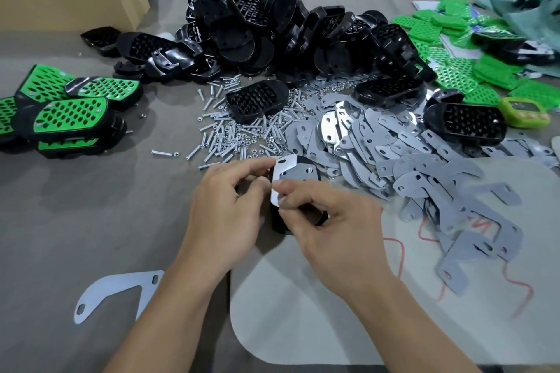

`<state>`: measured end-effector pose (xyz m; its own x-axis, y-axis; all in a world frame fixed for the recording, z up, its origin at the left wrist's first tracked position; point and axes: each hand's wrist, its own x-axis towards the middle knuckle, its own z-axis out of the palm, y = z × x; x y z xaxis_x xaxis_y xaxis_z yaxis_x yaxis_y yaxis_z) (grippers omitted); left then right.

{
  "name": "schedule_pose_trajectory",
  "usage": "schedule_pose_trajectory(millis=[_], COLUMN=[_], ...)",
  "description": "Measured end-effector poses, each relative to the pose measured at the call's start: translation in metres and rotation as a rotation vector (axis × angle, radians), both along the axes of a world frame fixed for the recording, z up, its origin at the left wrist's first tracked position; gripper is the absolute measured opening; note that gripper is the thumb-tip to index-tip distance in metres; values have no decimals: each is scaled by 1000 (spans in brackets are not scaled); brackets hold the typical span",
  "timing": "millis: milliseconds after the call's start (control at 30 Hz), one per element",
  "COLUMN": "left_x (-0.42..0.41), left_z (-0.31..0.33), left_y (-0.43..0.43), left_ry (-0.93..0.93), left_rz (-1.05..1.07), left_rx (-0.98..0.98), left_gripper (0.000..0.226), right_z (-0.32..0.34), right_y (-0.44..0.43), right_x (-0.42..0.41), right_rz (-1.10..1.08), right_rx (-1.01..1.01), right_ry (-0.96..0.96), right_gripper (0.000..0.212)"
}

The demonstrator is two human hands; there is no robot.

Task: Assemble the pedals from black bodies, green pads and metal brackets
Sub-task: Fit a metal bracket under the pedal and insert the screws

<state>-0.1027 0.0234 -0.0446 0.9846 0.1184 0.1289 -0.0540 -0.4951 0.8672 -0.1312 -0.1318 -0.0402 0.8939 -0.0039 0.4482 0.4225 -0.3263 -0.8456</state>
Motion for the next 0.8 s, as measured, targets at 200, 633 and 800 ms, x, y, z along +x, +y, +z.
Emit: schedule_pose_trajectory(millis=[200,633,800], left_x=[-4,-6,-7], left_z=[6,9,9], left_y=[-2,-2,-3], left_ry=[-96,-102,-115], left_rz=[-33,-137,-125], left_rx=[99,146,149], left_gripper=[33,39,36], right_z=[-5,-4,-6], right_y=[-6,-14,-18], right_x=[-7,-15,-21], right_rz=[29,-10,-16], right_rx=[31,-157,-228], right_ry=[74,-74,-69], right_gripper=[24,21,25])
